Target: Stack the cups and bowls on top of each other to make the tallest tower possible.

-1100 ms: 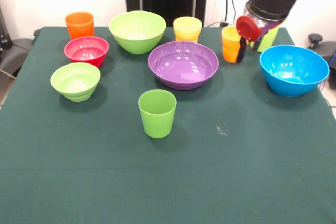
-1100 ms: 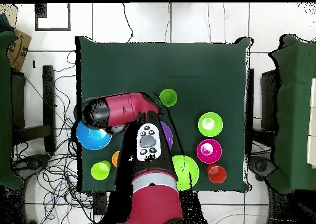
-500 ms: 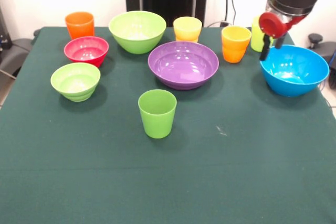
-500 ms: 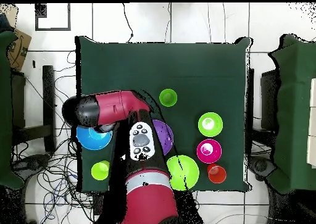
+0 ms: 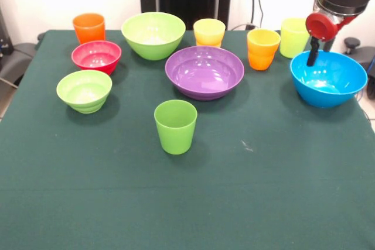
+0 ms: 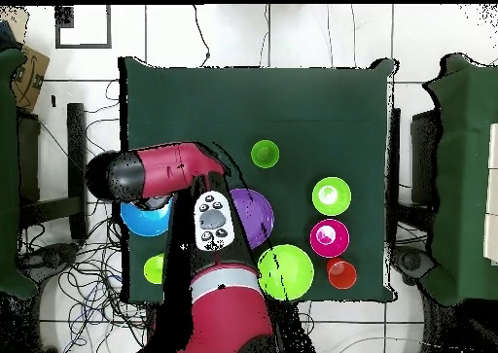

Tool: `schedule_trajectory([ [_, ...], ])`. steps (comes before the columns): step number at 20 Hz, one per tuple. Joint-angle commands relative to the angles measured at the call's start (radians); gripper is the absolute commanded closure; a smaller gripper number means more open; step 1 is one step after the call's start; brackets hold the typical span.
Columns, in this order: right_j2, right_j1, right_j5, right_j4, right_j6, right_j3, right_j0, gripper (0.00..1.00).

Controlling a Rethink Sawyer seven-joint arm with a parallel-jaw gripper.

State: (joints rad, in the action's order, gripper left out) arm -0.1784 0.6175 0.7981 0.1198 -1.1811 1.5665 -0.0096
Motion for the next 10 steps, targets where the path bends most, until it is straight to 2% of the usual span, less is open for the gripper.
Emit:
schedule_trajectory([
  [1,-0.070,-0.048,-0.100,0.030,-0.103,0.057,0.011,0.00],
  [5,-0.050,-0.041,-0.108,0.067,-0.086,0.062,0.012,0.00],
  [10,-0.047,-0.053,-0.123,0.080,-0.071,0.063,0.010,0.00],
])
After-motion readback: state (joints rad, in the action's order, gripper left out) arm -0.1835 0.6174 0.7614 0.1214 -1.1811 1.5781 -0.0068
